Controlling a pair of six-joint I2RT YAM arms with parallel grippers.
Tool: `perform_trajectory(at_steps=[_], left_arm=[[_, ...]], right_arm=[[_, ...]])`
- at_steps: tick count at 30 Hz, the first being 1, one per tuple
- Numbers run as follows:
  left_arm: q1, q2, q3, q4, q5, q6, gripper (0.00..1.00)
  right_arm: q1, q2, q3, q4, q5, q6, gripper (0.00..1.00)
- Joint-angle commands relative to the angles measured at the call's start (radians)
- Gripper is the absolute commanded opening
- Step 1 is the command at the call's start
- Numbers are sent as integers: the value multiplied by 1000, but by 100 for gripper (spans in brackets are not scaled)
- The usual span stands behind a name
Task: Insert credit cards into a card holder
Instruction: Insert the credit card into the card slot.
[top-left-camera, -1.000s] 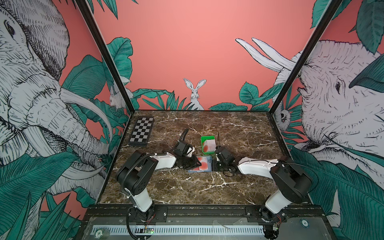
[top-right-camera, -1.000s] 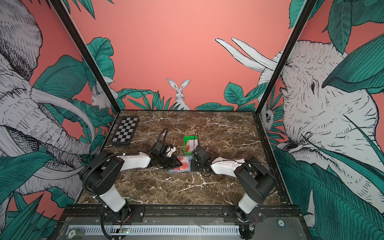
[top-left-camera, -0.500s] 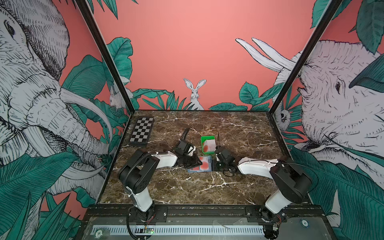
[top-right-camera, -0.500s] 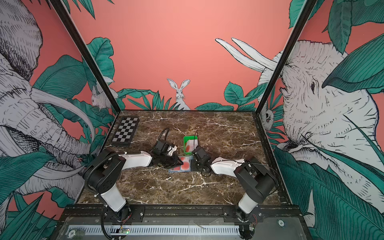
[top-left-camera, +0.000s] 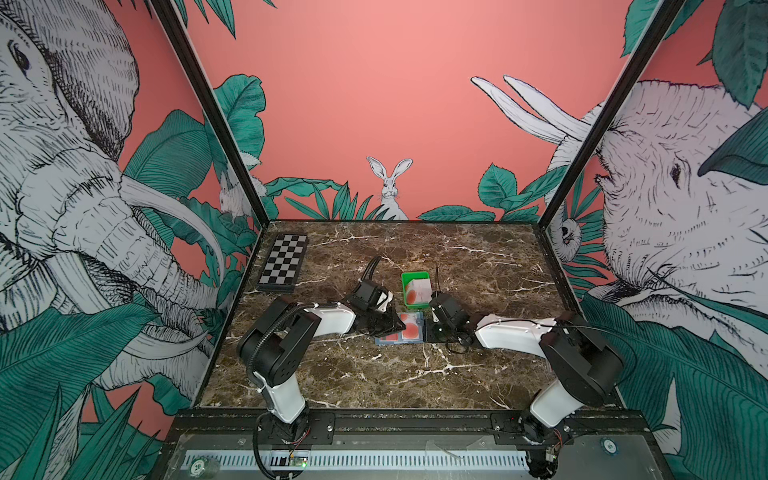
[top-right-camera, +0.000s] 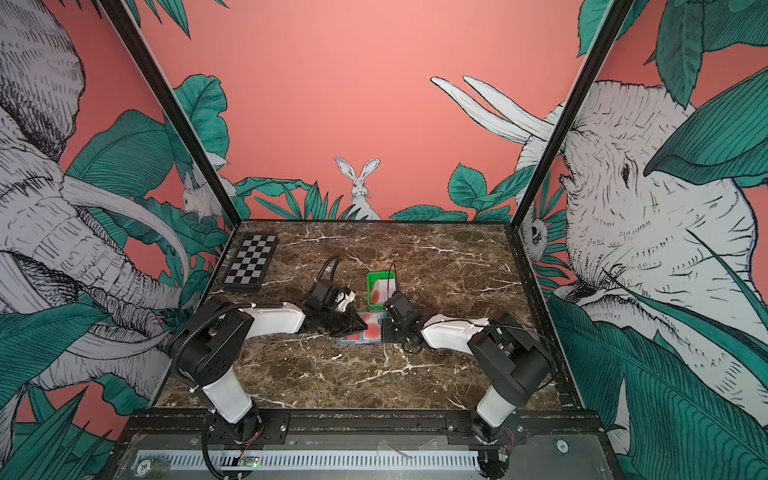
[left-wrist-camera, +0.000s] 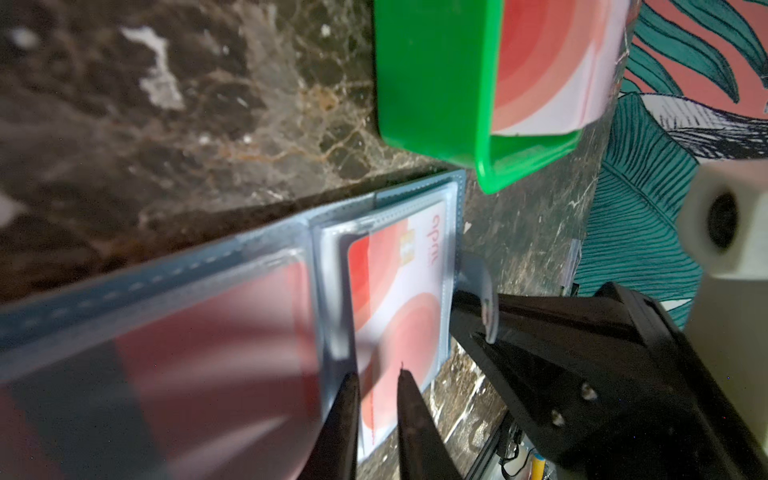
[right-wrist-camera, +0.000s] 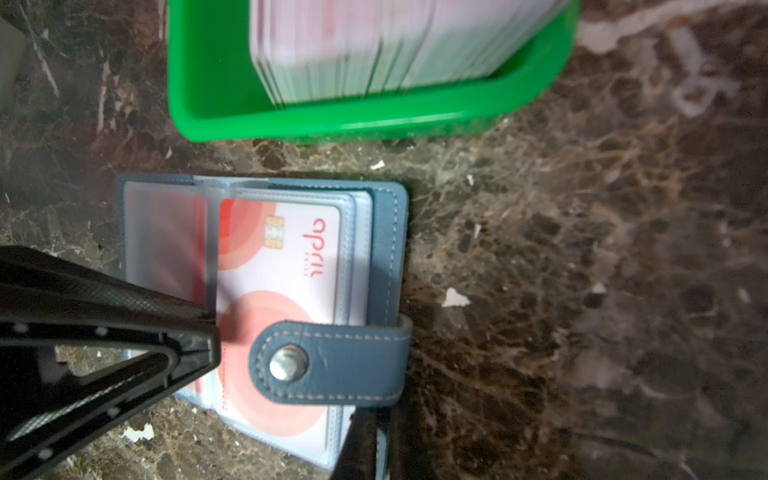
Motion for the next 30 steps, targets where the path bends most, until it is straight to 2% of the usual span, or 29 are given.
perform_trajectory(at_steps=[1, 15, 30], left_arm=[[-5, -16, 9, -25, -14, 12, 19], [-5, -44, -1, -85, -51, 34, 10], [-6, -15, 5, -103, -58, 55, 8]], right_arm=[[1, 22, -18, -8, 7, -8, 9], [0, -8, -19, -18, 11, -6, 10], [0, -90, -14, 1, -25, 4, 17]])
